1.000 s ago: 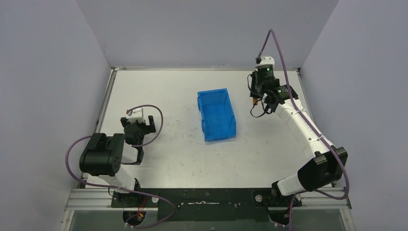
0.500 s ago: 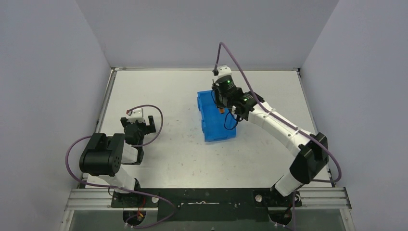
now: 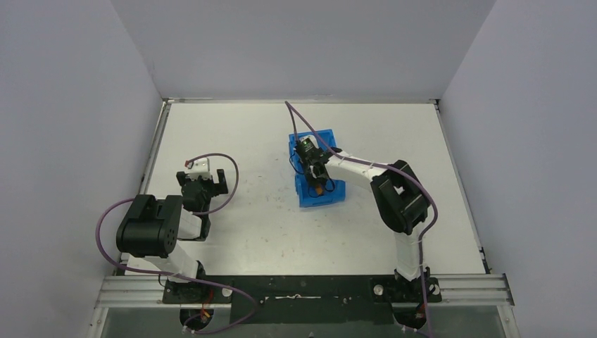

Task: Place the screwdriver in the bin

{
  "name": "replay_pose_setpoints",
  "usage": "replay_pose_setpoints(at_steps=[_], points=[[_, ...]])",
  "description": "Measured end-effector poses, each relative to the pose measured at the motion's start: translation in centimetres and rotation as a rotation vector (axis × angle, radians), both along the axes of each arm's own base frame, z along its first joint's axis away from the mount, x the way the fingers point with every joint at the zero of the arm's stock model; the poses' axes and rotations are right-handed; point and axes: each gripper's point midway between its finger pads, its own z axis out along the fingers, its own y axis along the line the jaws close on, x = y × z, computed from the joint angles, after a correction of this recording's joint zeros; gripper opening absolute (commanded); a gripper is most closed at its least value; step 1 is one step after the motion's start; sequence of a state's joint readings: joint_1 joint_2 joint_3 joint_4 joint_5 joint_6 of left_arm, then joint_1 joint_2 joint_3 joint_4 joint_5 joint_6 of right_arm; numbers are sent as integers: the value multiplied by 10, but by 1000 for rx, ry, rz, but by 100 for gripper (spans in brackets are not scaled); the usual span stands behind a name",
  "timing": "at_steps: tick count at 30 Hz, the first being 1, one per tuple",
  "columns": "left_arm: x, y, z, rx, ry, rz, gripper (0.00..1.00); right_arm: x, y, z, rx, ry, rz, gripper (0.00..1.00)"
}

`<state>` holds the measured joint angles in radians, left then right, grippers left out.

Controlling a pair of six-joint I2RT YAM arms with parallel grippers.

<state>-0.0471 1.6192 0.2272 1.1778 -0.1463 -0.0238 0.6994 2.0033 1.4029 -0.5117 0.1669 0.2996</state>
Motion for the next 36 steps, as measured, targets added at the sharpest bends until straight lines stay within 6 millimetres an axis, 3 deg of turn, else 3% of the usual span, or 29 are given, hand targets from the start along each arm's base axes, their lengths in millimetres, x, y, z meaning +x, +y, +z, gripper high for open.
replay_pose_setpoints(at_steps=[2,4,9,11,15,19,21,24,25,26,29,32,36], points=[[0,0,0,0,0,0,97,3,3,1,14,-11,-4,39],[0,0,0,0,0,0,97,3,4,1,21,-10,-12,50],[0,0,0,0,0,0,97,4,2,4,29,-12,-27,57],[0,0,0,0,0,0,97,4,3,14,38,-22,-26,60],[0,0,0,0,0,0,97,12,8,68,113,-114,-23,67],[0,0,0,0,0,0,97,16,5,154,226,-288,-30,99],[0,0,0,0,0,0,97,17,-5,193,269,-382,-46,100],[0,0,0,0,0,0,97,16,-40,240,324,-526,-125,100],[0,0,0,0,0,0,97,17,-47,239,319,-542,-146,100],[0,0,0,0,0,0,97,18,-76,253,334,-599,-209,100],[0,0,0,0,0,0,97,16,-145,237,294,-667,-367,100],[0,0,0,0,0,0,97,5,-201,189,222,-667,-490,100],[0,0,0,0,0,0,97,-20,-247,118,156,-619,-580,100]])
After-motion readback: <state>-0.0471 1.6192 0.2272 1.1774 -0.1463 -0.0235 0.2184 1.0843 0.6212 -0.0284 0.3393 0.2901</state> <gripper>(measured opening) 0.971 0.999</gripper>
